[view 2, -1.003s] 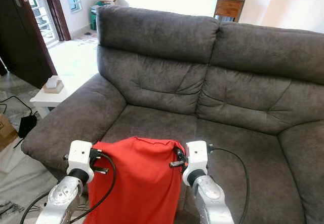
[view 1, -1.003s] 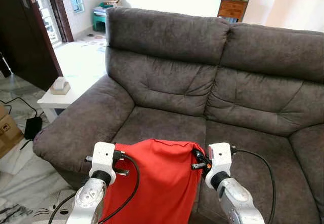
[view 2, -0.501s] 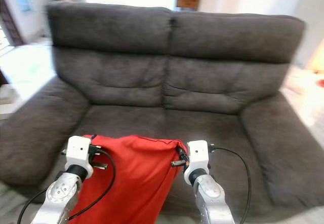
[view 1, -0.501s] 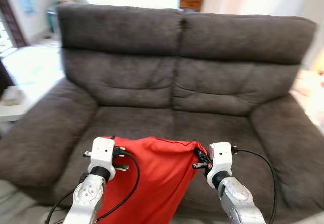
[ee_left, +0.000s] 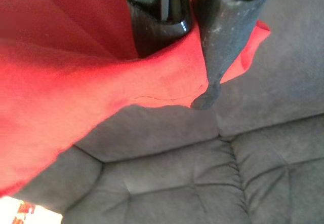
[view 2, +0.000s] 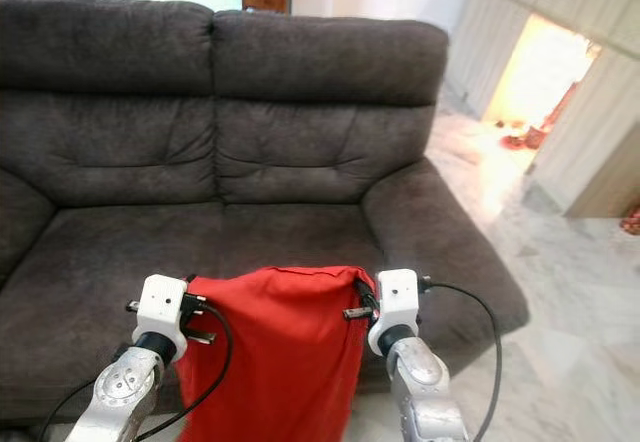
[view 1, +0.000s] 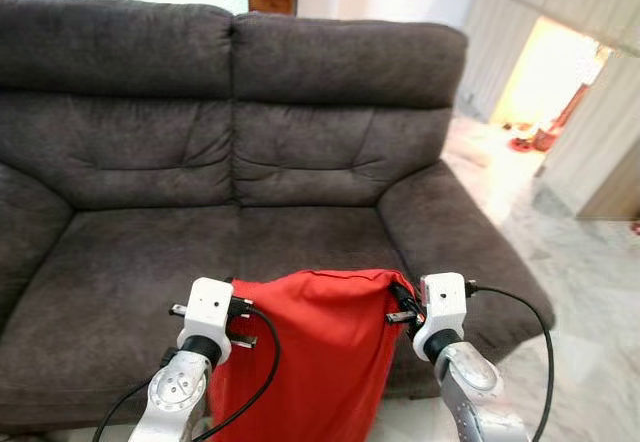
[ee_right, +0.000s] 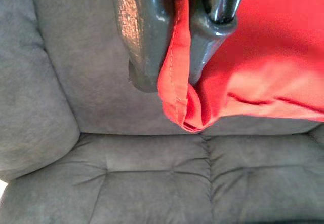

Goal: Move the pillow to the sofa from floor

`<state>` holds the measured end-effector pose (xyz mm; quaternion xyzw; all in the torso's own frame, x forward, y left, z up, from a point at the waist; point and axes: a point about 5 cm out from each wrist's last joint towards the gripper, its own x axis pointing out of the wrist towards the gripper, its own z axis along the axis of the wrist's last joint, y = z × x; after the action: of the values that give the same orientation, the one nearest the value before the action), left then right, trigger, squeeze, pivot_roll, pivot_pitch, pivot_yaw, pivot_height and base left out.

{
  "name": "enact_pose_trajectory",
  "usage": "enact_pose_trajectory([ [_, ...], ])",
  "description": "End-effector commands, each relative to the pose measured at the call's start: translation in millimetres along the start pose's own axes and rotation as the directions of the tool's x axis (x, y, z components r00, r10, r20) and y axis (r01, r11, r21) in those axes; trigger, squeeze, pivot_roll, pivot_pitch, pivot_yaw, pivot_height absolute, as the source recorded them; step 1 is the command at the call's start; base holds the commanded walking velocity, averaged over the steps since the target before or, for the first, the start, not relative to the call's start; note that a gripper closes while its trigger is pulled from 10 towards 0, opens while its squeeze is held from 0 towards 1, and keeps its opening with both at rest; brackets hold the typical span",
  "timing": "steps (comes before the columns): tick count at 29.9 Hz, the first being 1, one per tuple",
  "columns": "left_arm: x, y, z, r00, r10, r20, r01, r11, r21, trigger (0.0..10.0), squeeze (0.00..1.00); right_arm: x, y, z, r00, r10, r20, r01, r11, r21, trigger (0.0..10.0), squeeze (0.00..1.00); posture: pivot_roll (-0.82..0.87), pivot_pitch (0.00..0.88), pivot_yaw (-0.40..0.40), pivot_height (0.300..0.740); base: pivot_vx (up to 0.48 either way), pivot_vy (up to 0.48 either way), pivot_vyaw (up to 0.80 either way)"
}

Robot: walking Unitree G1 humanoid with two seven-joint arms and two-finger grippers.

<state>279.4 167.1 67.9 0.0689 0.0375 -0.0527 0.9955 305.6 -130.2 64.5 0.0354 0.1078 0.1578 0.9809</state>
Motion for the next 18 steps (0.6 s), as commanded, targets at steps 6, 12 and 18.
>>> enact_pose_trajectory([
  [6,6.5,5.8,27.9,0.992,0.026,0.125,-0.026,1.000,0.000,10.0,0.00,4.0,3.4,18.8,0.995,0.058,0.079,-0.053,0.996,-0.067,10.0,0.00,0.09,0.000,-0.022,0.740,0.000,-0.411,0.00],
  [12,6.2,5.9,28.4,0.992,0.026,0.124,-0.027,1.000,0.001,10.0,0.00,3.5,7.7,18.8,0.992,0.087,0.091,-0.082,0.995,-0.064,10.0,0.00,0.09,0.000,-0.024,0.740,0.000,-0.410,0.65],
  [18,6.5,5.7,29.0,0.992,0.020,0.123,-0.021,1.000,0.005,10.0,0.00,4.8,9.1,19.5,0.991,0.101,0.093,-0.096,0.994,-0.060,10.0,0.00,0.09,0.000,-0.024,0.740,0.000,-0.167,0.00],
])
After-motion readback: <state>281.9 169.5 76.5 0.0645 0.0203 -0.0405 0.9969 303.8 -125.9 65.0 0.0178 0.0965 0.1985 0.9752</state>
